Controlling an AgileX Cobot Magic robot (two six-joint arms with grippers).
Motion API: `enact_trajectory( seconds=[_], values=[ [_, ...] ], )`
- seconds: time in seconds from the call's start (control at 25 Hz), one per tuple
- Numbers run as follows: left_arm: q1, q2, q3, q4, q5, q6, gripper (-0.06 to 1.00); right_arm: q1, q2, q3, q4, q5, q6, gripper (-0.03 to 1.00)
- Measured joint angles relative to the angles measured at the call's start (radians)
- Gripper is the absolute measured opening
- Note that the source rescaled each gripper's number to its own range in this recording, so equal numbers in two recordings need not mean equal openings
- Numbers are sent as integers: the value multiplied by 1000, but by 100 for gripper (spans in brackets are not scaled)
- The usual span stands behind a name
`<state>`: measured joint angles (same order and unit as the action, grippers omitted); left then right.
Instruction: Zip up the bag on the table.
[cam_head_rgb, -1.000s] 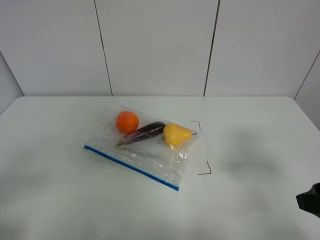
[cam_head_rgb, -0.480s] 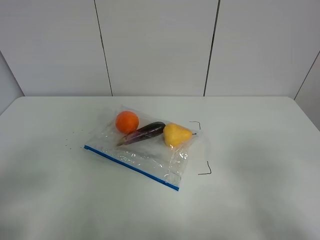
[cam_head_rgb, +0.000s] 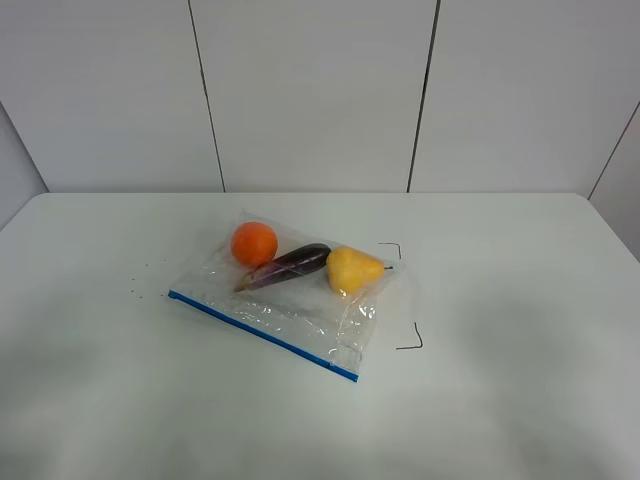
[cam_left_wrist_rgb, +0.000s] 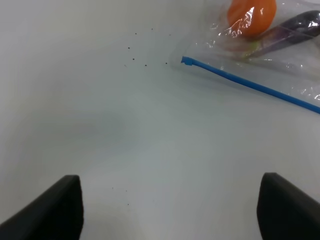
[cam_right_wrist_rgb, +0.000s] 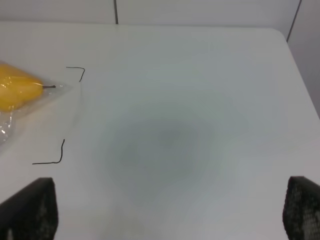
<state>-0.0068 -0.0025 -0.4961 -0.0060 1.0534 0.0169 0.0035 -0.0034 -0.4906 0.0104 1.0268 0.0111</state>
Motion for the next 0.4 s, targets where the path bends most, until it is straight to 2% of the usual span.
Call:
enact_trajectory(
  seconds=[0.4],
  values=[
    [0,0,0,6,0,0,100,0,0,0,0,0,0,100]
  ],
)
